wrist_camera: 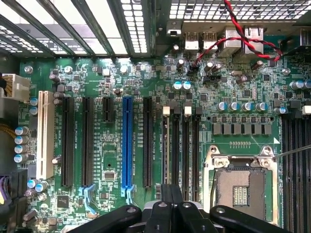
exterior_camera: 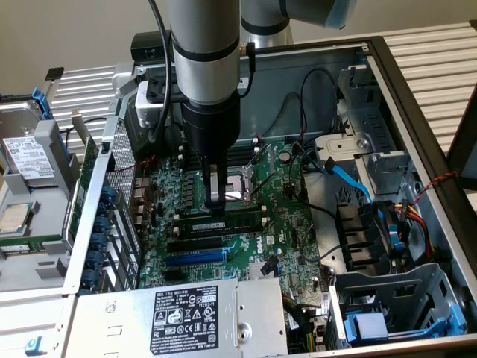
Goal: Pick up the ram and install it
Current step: 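Press down the ram until it locks into place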
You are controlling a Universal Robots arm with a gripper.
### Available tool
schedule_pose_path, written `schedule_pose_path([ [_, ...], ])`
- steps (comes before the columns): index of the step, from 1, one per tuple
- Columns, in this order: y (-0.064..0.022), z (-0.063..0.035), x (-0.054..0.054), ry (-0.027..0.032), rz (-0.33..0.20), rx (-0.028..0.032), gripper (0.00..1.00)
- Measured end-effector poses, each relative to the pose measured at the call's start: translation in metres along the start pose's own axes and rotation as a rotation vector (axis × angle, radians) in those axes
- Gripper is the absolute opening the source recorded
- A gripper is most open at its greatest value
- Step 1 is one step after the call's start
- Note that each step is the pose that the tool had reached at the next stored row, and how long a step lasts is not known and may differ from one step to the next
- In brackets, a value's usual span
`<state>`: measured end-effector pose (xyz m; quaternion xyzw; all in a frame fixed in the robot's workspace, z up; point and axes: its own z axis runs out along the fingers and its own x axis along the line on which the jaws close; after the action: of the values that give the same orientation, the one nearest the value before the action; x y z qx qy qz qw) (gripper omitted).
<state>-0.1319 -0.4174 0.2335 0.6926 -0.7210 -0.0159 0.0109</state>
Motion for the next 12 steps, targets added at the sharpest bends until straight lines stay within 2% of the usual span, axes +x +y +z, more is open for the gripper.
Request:
schedule_pose_path([
  [3,0.0,0.0002,0.0002,-0.0002,-0.005,0.0014,0.11],
  [9,0.0,0.0005,0.0002,0.0001,-0.02,0.0089,0.11],
  [12,0.0,0.0008,0.0003,0.0005,-0.025,0.0096,0.11],
])
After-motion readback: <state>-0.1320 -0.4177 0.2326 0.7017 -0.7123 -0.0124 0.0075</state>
